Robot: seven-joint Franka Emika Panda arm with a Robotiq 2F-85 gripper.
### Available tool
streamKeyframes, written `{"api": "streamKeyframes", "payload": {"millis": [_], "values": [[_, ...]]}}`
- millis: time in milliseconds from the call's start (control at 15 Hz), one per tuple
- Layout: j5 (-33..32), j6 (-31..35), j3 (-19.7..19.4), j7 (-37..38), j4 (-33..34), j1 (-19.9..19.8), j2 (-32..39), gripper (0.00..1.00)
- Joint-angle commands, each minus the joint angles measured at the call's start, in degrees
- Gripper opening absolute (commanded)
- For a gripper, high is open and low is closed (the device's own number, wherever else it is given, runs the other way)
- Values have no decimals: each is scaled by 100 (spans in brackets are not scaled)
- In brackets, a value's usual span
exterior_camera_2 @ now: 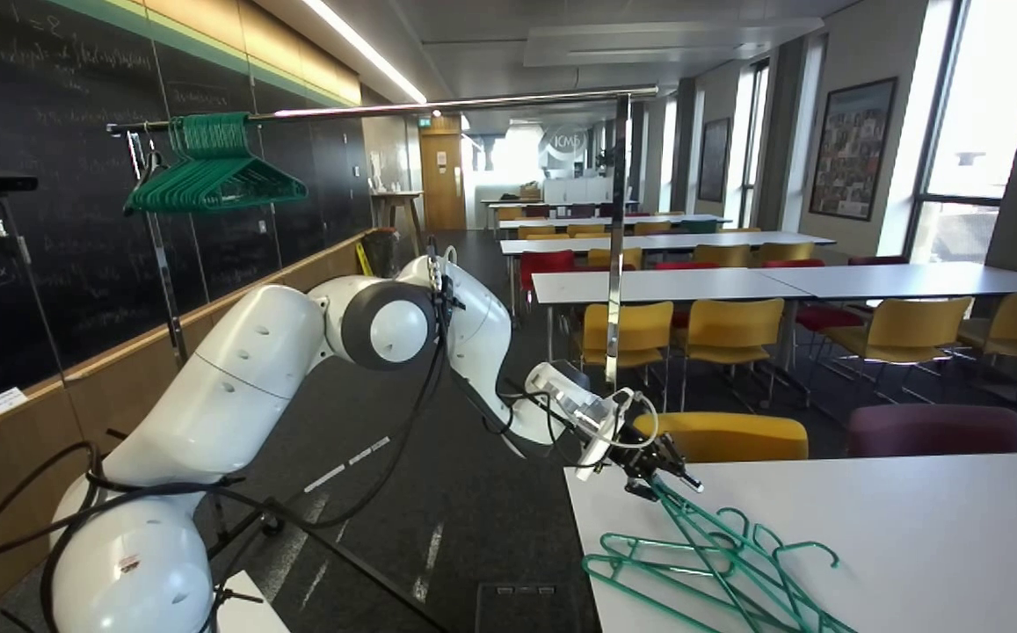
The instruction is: Remove one green hanger from the rail and put it on the table.
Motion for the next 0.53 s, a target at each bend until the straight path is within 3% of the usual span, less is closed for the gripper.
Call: {"api": "streamKeyframes", "payload": {"millis": [0,267,467], "values": [[121,-132,39,-193,86,-24,-27,73],[562,15,214,-533,5,-174,-116,100],[1727,159,472,-1248,-9,-378,-208,100]]}}
